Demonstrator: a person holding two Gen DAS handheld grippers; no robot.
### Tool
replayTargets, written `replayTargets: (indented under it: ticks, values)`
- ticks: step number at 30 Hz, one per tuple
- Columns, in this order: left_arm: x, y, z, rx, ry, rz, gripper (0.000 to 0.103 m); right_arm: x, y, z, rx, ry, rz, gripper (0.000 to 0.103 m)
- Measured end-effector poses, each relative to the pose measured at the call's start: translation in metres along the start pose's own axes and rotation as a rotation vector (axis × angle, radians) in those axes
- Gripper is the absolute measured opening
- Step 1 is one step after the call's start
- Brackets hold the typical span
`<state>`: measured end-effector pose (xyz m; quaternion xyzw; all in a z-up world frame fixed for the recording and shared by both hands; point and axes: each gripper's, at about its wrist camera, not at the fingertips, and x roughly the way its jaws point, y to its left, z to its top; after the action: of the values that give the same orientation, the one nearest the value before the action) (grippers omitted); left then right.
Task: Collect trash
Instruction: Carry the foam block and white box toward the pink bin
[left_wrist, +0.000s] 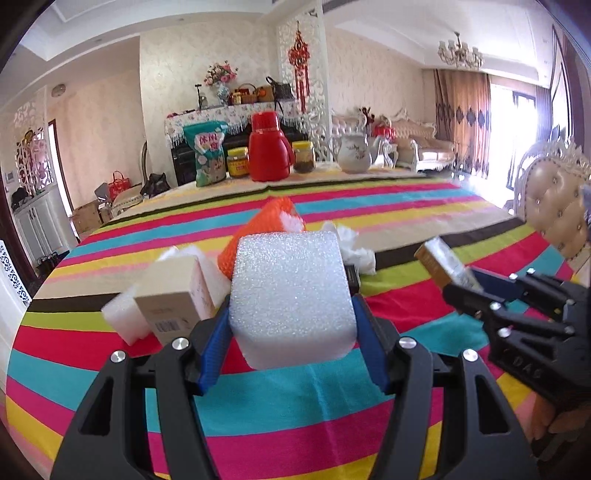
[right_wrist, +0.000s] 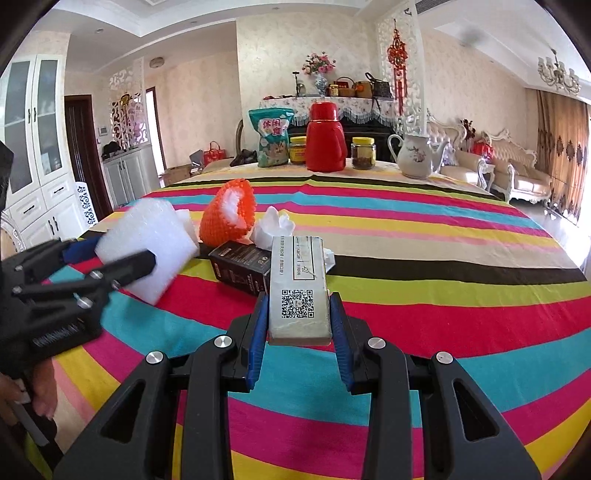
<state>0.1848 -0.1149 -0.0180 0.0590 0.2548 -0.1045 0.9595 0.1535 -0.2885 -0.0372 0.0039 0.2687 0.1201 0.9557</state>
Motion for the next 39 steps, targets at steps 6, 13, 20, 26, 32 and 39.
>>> replayTargets:
  ticks: [6, 13, 20, 26, 32, 39]
  values:
    - [-0.028, 0.017, 0.001, -0.023, -0.029, 0.014, 0.060, -0.012, 0.015, 0.008, 0.004, 0.003, 0.037, 0.034]
    - [-0.060, 0.049, -0.013, -0.040, -0.030, 0.042, 0.060, -0.030, 0.050, 0.014, -0.074, 0.002, 0.067, 0.034]
    - [-0.096, 0.081, -0.035, -0.040, -0.032, 0.106, 0.060, -0.031, 0.107, 0.021, -0.159, 0.003, 0.156, 0.034]
    - [-0.128, 0.119, -0.053, -0.079, -0.037, 0.180, 0.060, -0.022, 0.162, 0.021, -0.227, 0.017, 0.245, 0.034]
    - [-0.158, 0.161, -0.074, -0.128, -0.031, 0.279, 0.060, -0.012, 0.218, 0.023, -0.291, 0.036, 0.337, 0.034]
    - [-0.187, 0.206, -0.100, -0.178, -0.008, 0.381, 0.060, -0.013, 0.282, 0.017, -0.377, 0.043, 0.442, 0.034]
